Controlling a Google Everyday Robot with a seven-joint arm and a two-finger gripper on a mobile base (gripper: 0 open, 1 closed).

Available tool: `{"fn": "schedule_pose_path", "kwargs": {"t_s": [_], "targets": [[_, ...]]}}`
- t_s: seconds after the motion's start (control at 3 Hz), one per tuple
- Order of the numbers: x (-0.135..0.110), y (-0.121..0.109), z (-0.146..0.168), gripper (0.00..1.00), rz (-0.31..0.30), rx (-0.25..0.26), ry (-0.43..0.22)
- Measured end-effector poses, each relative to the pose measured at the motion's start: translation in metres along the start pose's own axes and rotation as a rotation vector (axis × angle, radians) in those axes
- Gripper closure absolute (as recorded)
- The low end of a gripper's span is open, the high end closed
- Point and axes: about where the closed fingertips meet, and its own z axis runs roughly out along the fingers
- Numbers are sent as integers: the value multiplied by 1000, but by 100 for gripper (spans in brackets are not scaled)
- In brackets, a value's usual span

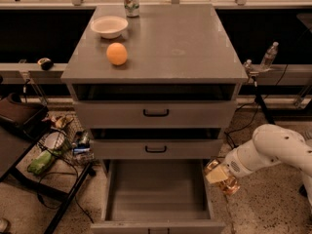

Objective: Place orange can into bottom drawer

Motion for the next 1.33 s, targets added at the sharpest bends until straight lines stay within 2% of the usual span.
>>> {"fn": "schedule_pose_path", "kwargs": {"t_s": [0.33,0.67,1.0,1.33], "targets": [[-5,15,49,100,27,-56,4],[-19,48,142,100,79,-172,-64],[-54,72,268,100,168,-268,-120],[-67,85,358,100,270,-328,-75]]}}
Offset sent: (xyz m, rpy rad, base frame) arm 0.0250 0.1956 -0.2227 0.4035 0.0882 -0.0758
